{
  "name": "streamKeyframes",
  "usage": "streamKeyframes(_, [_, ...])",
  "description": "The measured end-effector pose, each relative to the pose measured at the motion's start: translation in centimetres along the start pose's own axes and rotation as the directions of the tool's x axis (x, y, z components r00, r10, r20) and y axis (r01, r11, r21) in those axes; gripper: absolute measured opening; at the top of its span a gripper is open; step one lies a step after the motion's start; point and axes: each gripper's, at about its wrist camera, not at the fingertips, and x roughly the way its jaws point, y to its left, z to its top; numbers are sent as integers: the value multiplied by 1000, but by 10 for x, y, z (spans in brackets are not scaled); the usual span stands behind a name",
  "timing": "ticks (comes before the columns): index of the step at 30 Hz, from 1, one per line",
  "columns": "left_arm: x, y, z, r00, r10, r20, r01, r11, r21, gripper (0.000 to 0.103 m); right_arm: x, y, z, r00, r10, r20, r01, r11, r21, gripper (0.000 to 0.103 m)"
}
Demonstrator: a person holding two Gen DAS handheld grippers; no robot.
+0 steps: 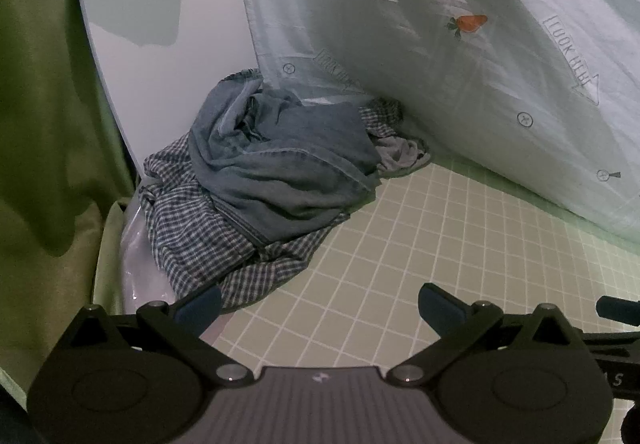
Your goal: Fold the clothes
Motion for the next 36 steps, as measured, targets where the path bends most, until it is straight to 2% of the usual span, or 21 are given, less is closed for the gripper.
streamKeyframes(36, [1,0,2,1000,5,-18,-5,1000,7,103,1,-2,2,1000,-1,4,1,1000,18,103])
